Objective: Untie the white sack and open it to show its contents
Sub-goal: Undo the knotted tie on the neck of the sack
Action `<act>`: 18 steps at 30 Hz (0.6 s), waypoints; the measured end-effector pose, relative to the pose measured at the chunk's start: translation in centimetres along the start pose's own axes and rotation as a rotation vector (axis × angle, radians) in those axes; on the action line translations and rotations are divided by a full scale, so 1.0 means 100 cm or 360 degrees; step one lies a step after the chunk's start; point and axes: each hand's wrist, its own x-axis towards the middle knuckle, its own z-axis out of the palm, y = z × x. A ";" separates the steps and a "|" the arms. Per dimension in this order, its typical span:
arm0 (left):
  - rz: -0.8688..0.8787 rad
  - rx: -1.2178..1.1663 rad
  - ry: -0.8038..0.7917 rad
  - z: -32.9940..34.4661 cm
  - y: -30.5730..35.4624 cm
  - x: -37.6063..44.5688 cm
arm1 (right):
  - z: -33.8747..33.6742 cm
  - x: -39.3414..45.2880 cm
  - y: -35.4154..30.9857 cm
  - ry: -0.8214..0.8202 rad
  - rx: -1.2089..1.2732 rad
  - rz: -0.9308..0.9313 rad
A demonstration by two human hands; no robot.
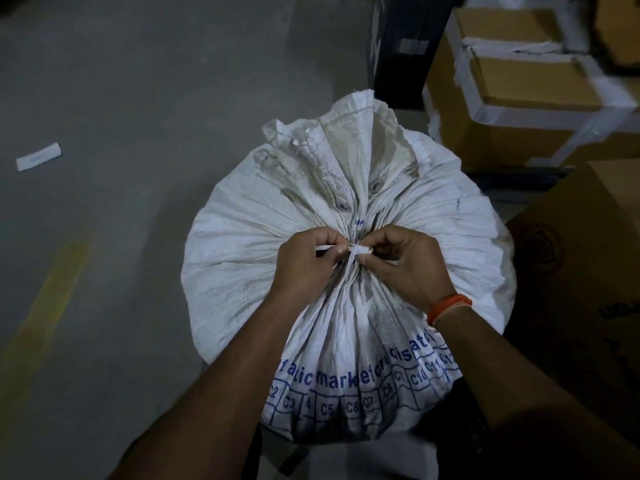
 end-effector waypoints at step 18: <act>-0.0033 -0.0058 -0.0028 0.009 -0.013 0.001 | 0.006 -0.004 0.007 0.0003 0.0056 -0.0047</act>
